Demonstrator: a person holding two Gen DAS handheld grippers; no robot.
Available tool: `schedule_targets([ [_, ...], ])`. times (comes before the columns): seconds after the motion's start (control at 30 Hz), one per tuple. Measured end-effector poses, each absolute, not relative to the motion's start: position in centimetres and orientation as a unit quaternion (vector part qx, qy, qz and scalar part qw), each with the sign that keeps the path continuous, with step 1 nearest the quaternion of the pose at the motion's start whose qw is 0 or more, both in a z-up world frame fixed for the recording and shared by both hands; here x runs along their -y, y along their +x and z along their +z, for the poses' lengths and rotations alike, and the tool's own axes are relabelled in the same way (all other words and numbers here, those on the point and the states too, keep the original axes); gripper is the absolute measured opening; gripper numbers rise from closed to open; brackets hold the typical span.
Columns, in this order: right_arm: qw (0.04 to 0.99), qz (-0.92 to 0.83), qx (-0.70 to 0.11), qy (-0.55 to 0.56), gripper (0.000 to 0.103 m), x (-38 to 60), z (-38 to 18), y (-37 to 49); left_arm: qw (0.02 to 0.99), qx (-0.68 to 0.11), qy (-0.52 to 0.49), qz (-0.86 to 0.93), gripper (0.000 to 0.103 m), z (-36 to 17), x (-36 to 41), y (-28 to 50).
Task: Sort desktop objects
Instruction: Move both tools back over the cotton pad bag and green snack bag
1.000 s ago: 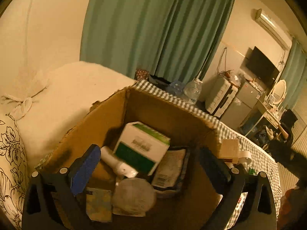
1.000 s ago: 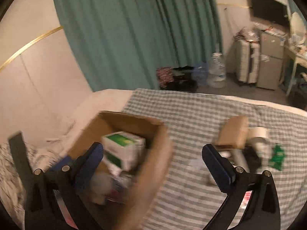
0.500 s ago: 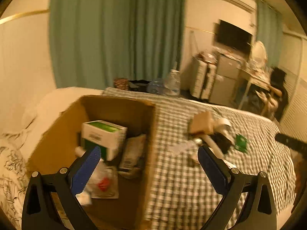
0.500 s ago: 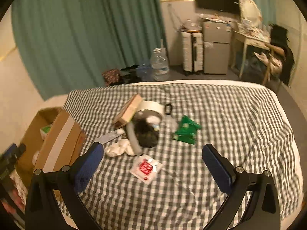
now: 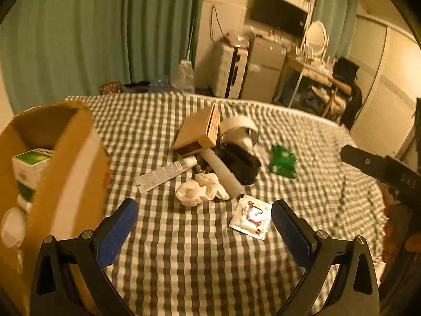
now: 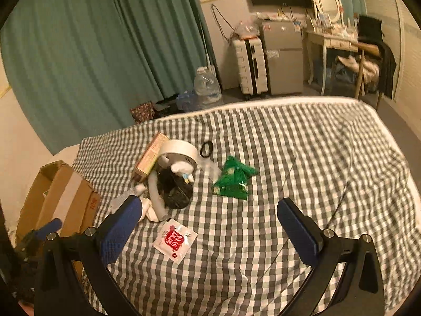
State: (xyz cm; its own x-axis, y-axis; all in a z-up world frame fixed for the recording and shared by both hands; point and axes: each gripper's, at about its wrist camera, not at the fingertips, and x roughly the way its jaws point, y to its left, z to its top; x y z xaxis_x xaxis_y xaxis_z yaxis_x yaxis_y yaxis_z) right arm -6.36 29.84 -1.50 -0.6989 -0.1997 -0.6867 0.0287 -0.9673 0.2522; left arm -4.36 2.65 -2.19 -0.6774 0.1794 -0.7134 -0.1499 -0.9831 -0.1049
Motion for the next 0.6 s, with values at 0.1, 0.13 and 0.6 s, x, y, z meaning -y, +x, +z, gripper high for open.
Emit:
schedule_targets([
  [0.1,0.056,-0.912,0.110,0.392,0.103,-30.0,-2.8,-7.7,0.096,0.005,-0.405,0.909,0.103,-4.2,-3.8,-6.6],
  [0.13,0.053,-0.912,0.108,0.393,0.103,-30.1,-3.2,-8.1,0.098,0.006,-0.409,0.907,0.103,-4.7,-3.8,-7.1],
  [0.6,0.013,-0.903,0.067,0.424,0.103,-31.7,-9.9,-15.6,0.111,0.008,-0.422,0.900,0.103,-11.3,-3.2,-12.3],
])
